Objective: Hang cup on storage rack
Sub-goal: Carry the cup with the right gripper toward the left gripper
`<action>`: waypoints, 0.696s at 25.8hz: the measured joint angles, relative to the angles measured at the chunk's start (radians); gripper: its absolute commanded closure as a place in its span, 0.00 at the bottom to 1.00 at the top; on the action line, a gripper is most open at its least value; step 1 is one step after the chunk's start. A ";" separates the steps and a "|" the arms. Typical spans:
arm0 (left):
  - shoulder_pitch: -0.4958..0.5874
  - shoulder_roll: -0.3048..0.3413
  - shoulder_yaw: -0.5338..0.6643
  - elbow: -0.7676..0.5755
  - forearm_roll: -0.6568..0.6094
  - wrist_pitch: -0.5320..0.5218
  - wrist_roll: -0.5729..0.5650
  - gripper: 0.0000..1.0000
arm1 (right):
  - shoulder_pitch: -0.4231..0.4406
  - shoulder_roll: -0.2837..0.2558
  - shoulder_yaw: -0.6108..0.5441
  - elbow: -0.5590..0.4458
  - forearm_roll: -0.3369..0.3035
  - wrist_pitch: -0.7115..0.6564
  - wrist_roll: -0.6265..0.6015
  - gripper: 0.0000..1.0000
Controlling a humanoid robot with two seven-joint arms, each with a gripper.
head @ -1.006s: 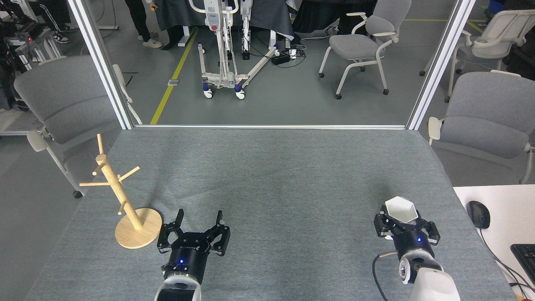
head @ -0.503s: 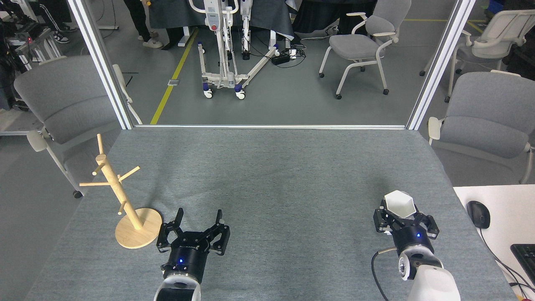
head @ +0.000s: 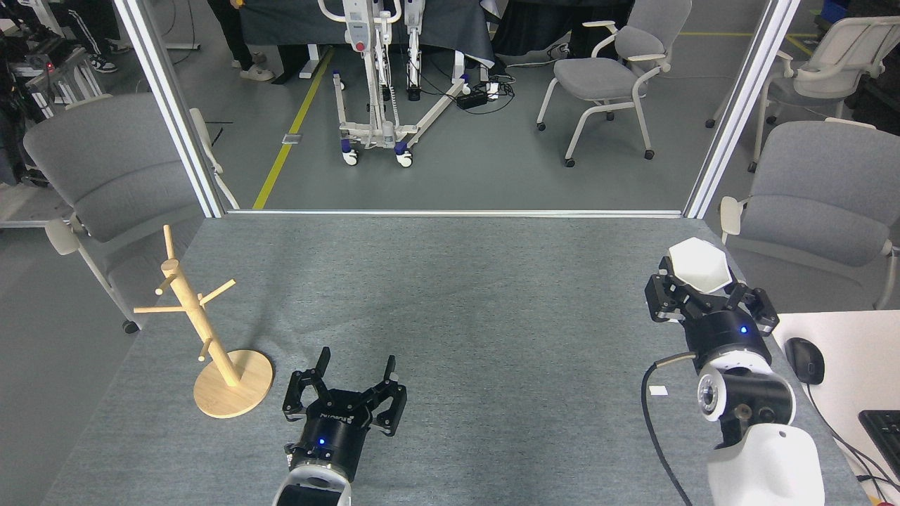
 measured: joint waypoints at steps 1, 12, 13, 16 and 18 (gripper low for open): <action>0.000 0.004 -0.022 -0.001 -0.004 -0.006 0.001 0.01 | -0.003 0.009 0.032 -0.020 -0.002 0.030 0.012 0.57; -0.060 0.021 -0.292 0.023 -0.222 -0.091 -0.020 0.01 | -0.092 0.049 0.480 -0.112 0.095 0.526 0.175 0.56; -0.081 0.018 -0.300 0.035 -0.226 -0.109 -0.026 0.01 | -0.094 0.053 0.524 -0.112 0.120 0.579 0.196 0.56; -0.157 0.005 -0.309 0.086 -0.228 -0.161 -0.057 0.01 | -0.098 0.066 0.638 -0.107 0.184 0.704 0.262 0.56; -0.209 -0.001 -0.311 0.126 -0.226 -0.184 -0.073 0.01 | -0.098 0.075 0.686 -0.105 0.210 0.751 0.293 0.56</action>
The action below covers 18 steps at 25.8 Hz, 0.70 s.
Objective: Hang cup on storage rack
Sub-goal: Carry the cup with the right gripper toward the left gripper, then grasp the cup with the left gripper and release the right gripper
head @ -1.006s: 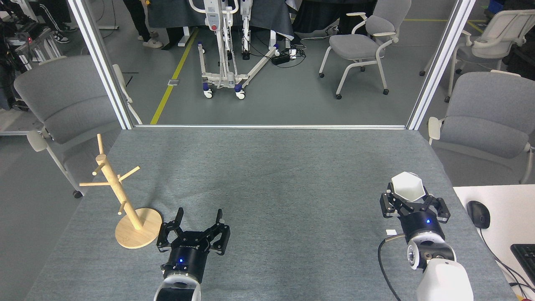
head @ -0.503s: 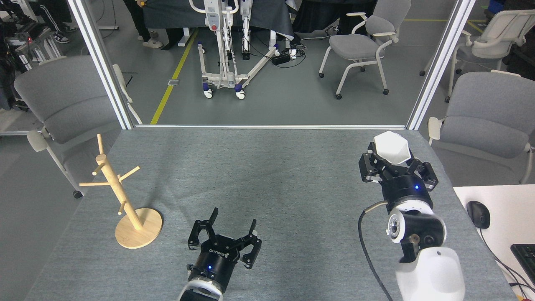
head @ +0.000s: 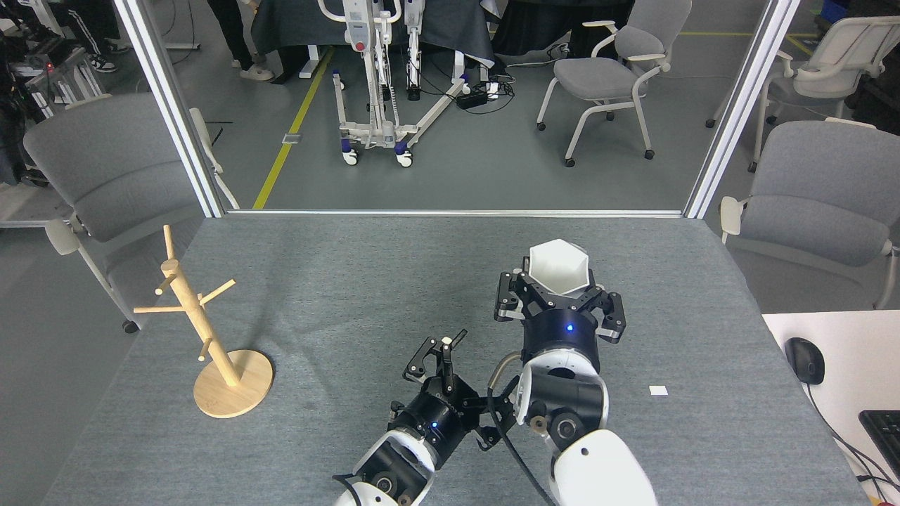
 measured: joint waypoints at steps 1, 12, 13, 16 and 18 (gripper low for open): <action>-0.021 -0.001 0.000 0.016 0.002 -0.015 -0.007 0.01 | 0.000 0.007 0.018 0.001 0.010 0.014 0.011 0.56; -0.081 -0.004 0.041 0.054 0.116 -0.238 -0.042 0.01 | 0.002 0.038 0.056 0.034 0.054 0.036 0.058 0.56; -0.084 -0.005 0.042 0.053 0.132 -0.254 -0.048 0.01 | 0.001 0.040 0.057 0.038 0.055 0.034 0.059 0.56; -0.103 -0.008 0.043 0.059 0.161 -0.271 -0.074 0.01 | 0.003 0.050 0.060 0.049 0.056 0.033 0.059 0.56; -0.116 -0.014 0.046 0.070 0.170 -0.272 -0.089 0.01 | 0.008 0.060 0.069 0.055 0.057 0.036 0.059 0.56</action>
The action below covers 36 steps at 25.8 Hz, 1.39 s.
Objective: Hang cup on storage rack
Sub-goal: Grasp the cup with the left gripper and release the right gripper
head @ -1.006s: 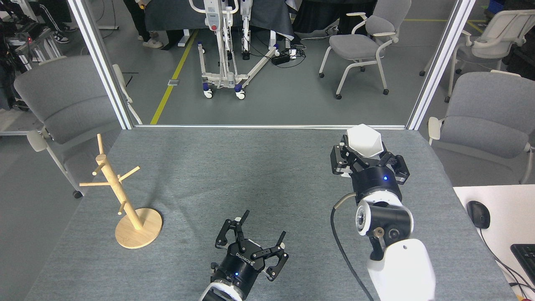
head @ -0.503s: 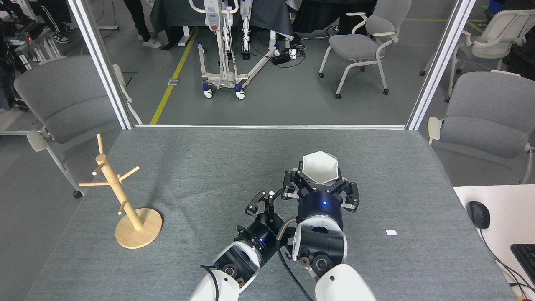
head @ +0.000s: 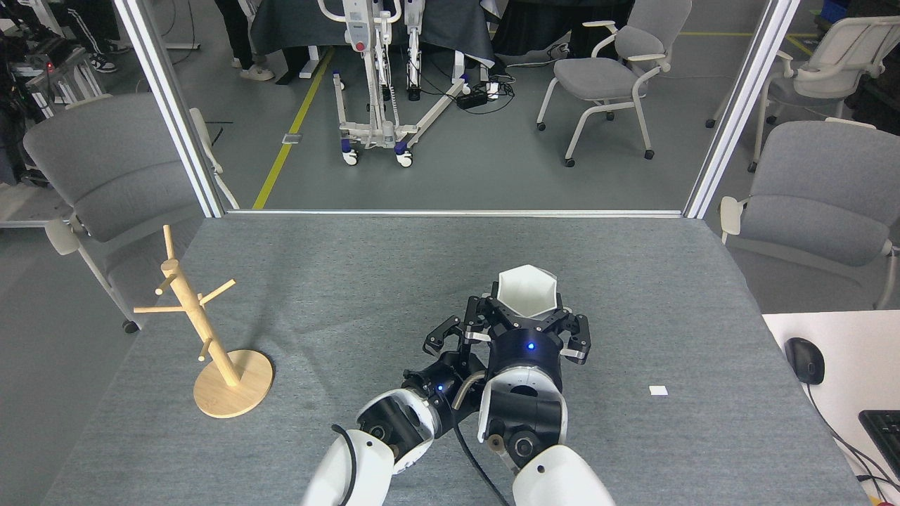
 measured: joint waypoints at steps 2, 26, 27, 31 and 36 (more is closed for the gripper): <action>-0.013 -0.005 0.004 0.010 0.004 0.002 -0.009 0.01 | 0.005 0.008 0.012 0.004 0.001 0.001 0.000 0.56; -0.008 -0.005 0.009 0.004 0.019 0.019 -0.083 1.00 | 0.088 0.070 0.027 0.028 0.077 0.016 0.002 0.10; -0.008 -0.005 0.009 0.004 0.019 0.019 -0.084 1.00 | 0.088 0.070 0.030 0.028 0.077 0.018 -0.007 0.03; -0.008 -0.003 0.011 0.004 0.020 0.019 -0.096 1.00 | 0.088 0.070 0.043 0.032 0.075 0.021 -0.094 0.01; -0.008 -0.003 0.013 0.013 0.021 0.009 -0.104 1.00 | 0.096 0.071 0.020 0.034 0.065 -0.044 -0.265 0.01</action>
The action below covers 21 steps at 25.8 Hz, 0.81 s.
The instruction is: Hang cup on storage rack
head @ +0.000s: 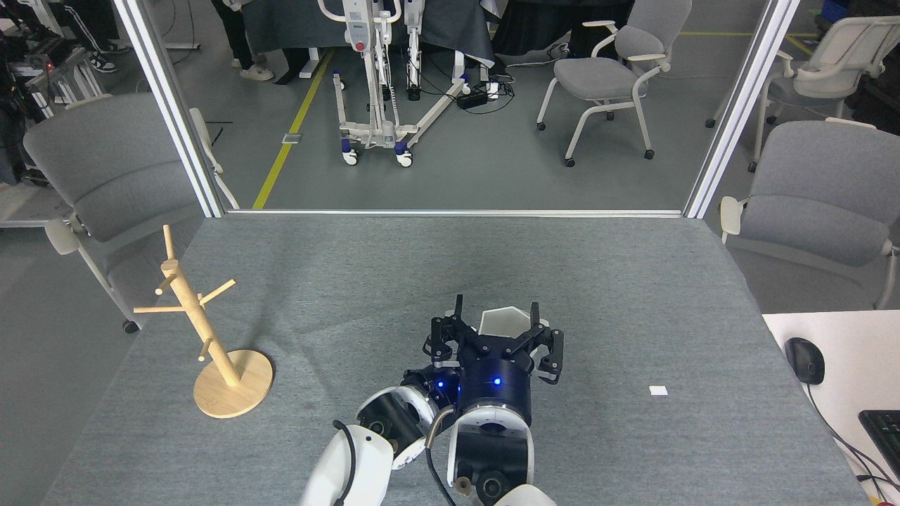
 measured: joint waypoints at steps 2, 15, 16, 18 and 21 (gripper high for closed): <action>0.003 0.001 0.000 0.008 0.000 -0.002 0.000 1.00 | 0.003 0.001 -0.020 0.000 -0.003 -0.023 -0.070 0.01; 0.217 0.091 0.115 -0.182 -0.004 0.003 0.004 1.00 | 0.022 -0.094 -0.496 0.034 -0.268 -0.519 -0.445 0.01; 0.253 0.105 0.135 -0.220 -0.004 0.002 0.004 1.00 | 0.032 -0.124 -0.546 0.050 -0.295 -0.596 -0.461 0.01; 0.329 0.131 0.187 -0.293 -0.003 0.000 0.008 1.00 | 0.057 -0.168 -0.632 0.083 -0.331 -0.718 -0.483 0.01; 0.430 0.153 0.290 -0.376 -0.001 -0.006 0.036 1.00 | 0.117 -0.200 -0.714 0.111 -0.351 -0.806 -0.501 0.01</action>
